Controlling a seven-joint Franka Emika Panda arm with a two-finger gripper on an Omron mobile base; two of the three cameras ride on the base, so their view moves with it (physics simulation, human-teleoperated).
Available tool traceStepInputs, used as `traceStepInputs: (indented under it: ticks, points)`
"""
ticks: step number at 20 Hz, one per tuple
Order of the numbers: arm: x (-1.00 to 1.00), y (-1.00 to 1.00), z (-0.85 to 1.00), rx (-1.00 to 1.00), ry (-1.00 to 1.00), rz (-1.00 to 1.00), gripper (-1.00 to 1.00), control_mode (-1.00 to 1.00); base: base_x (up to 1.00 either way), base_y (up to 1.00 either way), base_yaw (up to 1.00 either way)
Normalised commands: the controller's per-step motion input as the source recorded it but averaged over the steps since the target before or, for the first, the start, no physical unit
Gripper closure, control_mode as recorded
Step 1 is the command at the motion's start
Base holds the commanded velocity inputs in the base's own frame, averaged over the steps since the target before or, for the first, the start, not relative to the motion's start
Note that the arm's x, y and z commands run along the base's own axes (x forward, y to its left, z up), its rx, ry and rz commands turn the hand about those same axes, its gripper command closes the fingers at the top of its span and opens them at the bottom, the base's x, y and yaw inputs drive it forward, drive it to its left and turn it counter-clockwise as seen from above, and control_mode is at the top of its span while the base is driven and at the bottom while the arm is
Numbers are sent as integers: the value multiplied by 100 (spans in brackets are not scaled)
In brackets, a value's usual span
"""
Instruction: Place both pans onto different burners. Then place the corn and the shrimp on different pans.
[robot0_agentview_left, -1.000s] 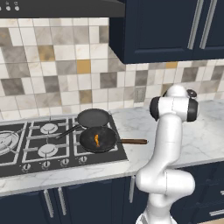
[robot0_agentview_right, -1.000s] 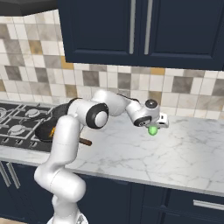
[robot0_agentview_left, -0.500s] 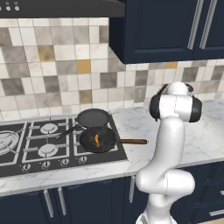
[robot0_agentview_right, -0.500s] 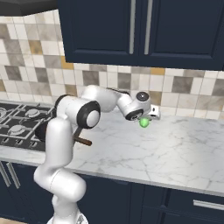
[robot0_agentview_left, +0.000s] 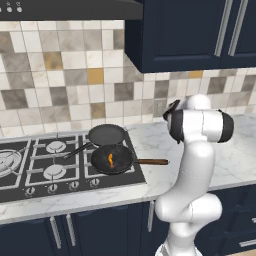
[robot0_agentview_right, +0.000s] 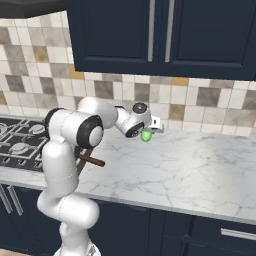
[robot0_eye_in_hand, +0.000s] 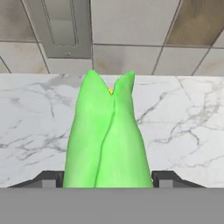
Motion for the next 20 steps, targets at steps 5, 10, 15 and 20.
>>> traceStepInputs:
  ticks: [5, 10, 15, 20]
  points:
    - [0, 89, 27, 0, -1, 0, 100, -100, 0, 0, 0]
    - [0, 93, 18, 0, 0, 0, 100, -100, 0, 0, 0]
    - [0, 96, 10, 0, 0, 0, 100, -100, 0, 0, 0]
    - [0, 99, 3, 0, 0, 0, 100, -100, 0, 0, 0]
